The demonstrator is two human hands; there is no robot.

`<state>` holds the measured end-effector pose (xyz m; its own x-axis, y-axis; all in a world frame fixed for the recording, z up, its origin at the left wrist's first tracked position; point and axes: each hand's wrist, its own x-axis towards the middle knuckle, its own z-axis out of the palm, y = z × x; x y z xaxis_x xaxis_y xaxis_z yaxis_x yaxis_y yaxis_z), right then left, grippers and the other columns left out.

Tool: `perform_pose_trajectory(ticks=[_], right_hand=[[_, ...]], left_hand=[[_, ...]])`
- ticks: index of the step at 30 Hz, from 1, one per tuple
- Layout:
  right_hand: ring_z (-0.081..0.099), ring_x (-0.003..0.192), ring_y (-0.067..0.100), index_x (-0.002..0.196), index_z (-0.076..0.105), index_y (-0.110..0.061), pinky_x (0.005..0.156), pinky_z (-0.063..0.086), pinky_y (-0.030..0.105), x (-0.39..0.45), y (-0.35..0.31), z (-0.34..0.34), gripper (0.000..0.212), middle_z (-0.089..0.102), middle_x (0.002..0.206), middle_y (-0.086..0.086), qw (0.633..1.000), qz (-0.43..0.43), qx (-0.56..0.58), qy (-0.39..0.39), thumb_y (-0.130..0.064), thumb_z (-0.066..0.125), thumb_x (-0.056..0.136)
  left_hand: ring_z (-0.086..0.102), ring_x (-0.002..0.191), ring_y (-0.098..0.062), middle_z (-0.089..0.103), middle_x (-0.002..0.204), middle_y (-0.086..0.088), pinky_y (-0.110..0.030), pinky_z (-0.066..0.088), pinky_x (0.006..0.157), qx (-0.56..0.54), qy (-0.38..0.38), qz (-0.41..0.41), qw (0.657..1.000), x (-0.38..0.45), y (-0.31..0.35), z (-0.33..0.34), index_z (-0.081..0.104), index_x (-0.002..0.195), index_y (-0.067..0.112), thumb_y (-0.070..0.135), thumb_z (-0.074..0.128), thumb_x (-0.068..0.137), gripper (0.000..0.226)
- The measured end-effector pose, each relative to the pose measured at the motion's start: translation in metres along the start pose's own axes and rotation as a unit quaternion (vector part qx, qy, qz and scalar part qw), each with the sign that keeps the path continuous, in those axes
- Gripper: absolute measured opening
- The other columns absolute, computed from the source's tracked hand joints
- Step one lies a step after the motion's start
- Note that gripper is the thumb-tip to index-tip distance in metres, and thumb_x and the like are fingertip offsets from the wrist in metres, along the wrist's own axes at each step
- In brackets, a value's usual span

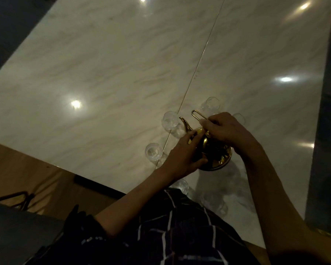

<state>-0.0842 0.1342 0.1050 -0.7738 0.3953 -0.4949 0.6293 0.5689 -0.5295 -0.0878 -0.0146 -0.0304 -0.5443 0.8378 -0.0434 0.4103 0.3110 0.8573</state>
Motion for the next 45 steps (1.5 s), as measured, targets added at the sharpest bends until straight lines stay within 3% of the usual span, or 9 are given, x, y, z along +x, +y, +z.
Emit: perform_pose_trajectory(ticks=[4, 10, 15, 18, 23, 30, 33, 41, 45], right_hand=[[0.061, 0.069, 0.032, 0.071, 0.067, -0.005, 0.074, 0.052, 0.046, 0.0, 0.008, 0.005, 0.044, 0.063, 0.073, 0.019, 1.0, 0.003, 0.014, 0.0, -0.037, 0.051, 0.098], [0.058, 0.07, 0.021, 0.082, 0.066, 0.002, 0.069, 0.047, 0.036, -0.007, 0.019, 0.013, 0.044, 0.063, 0.077, 0.018, 0.998, 0.007, 0.053, 0.015, -0.034, 0.048, 0.1], [0.066, 0.076, 0.025, 0.088, 0.068, 0.0, 0.073, 0.054, 0.041, -0.016, 0.032, 0.013, 0.039, 0.068, 0.083, 0.019, 0.992, 0.028, 0.122, 0.027, -0.031, 0.047, 0.099], [0.06, 0.066, 0.017, 0.093, 0.067, -0.009, 0.06, 0.049, 0.034, -0.021, 0.044, 0.007, 0.028, 0.063, 0.075, 0.005, 0.984, 0.044, 0.163, 0.051, -0.032, 0.052, 0.095], [0.059, 0.064, 0.011, 0.104, 0.063, -0.016, 0.055, 0.046, 0.028, -0.028, 0.072, -0.012, 0.026, 0.063, 0.083, 0.002, 0.98, 0.049, 0.181, 0.072, -0.037, 0.053, 0.093], [0.065, 0.081, 0.02, 0.098, 0.065, -0.022, 0.065, 0.053, 0.035, -0.022, 0.104, -0.042, 0.032, 0.065, 0.093, 0.002, 0.981, 0.046, 0.155, 0.11, -0.049, 0.053, 0.084], [0.068, 0.084, 0.02, 0.094, 0.066, -0.019, 0.074, 0.058, 0.04, -0.014, 0.112, -0.054, 0.025, 0.068, 0.092, 0.004, 0.98, 0.04, 0.135, 0.137, -0.04, 0.054, 0.089], [0.069, 0.083, 0.024, 0.095, 0.068, -0.013, 0.071, 0.057, 0.038, 0.022, 0.125, -0.079, 0.021, 0.07, 0.09, 0.009, 0.98, 0.051, 0.127, 0.143, -0.029, 0.056, 0.091], [0.069, 0.084, 0.027, 0.094, 0.069, -0.01, 0.074, 0.056, 0.041, 0.035, 0.126, -0.087, 0.023, 0.07, 0.087, 0.01, 0.981, 0.054, 0.121, 0.142, -0.029, 0.057, 0.09]], left_hand=[[0.042, 0.139, -0.029, 0.03, 0.159, -0.008, -0.048, 0.051, 0.101, -0.003, -0.005, 0.002, 1.0, 0.003, -0.011, -0.005, 0.027, 0.155, 0.03, 0.041, 0.07, 0.088, 0.081], [0.043, 0.136, -0.028, 0.036, 0.155, -0.01, -0.035, 0.043, 0.103, 0.003, -0.01, 0.018, 1.0, 0.01, -0.012, -0.012, 0.04, 0.151, 0.022, 0.033, 0.075, 0.087, 0.075], [0.036, 0.14, -0.034, 0.031, 0.156, -0.015, -0.048, 0.043, 0.109, 0.012, -0.009, 0.02, 1.0, 0.007, -0.007, -0.001, 0.031, 0.153, 0.029, 0.038, 0.079, 0.079, 0.089], [0.035, 0.14, -0.034, 0.032, 0.155, -0.016, -0.047, 0.042, 0.109, 0.004, -0.003, 0.014, 1.0, 0.007, 0.004, 0.011, 0.035, 0.153, 0.024, 0.036, 0.084, 0.075, 0.093], [0.036, 0.139, -0.028, 0.033, 0.153, -0.011, -0.041, 0.043, 0.11, 0.002, -0.013, 0.019, 1.0, 0.017, 0.024, 0.034, 0.036, 0.153, 0.023, 0.041, 0.084, 0.075, 0.094], [0.041, 0.13, -0.026, 0.038, 0.144, -0.009, -0.034, 0.045, 0.103, -0.007, -0.009, 0.032, 0.999, 0.049, 0.048, 0.058, 0.04, 0.151, 0.027, 0.046, 0.084, 0.072, 0.093], [0.044, 0.128, -0.025, 0.04, 0.143, -0.008, -0.036, 0.047, 0.1, -0.012, -0.026, 0.038, 0.999, 0.067, 0.054, 0.065, 0.04, 0.151, 0.025, 0.047, 0.084, 0.074, 0.092], [0.048, 0.127, -0.026, 0.049, 0.144, -0.01, -0.035, 0.043, 0.101, -0.019, -0.049, 0.022, 0.998, 0.111, 0.063, 0.071, 0.041, 0.15, 0.025, 0.041, 0.084, 0.076, 0.087], [0.048, 0.128, -0.025, 0.047, 0.146, -0.007, -0.044, 0.048, 0.102, -0.019, -0.054, 0.0, 0.998, 0.124, 0.058, 0.075, 0.039, 0.15, 0.029, 0.045, 0.083, 0.075, 0.088]])
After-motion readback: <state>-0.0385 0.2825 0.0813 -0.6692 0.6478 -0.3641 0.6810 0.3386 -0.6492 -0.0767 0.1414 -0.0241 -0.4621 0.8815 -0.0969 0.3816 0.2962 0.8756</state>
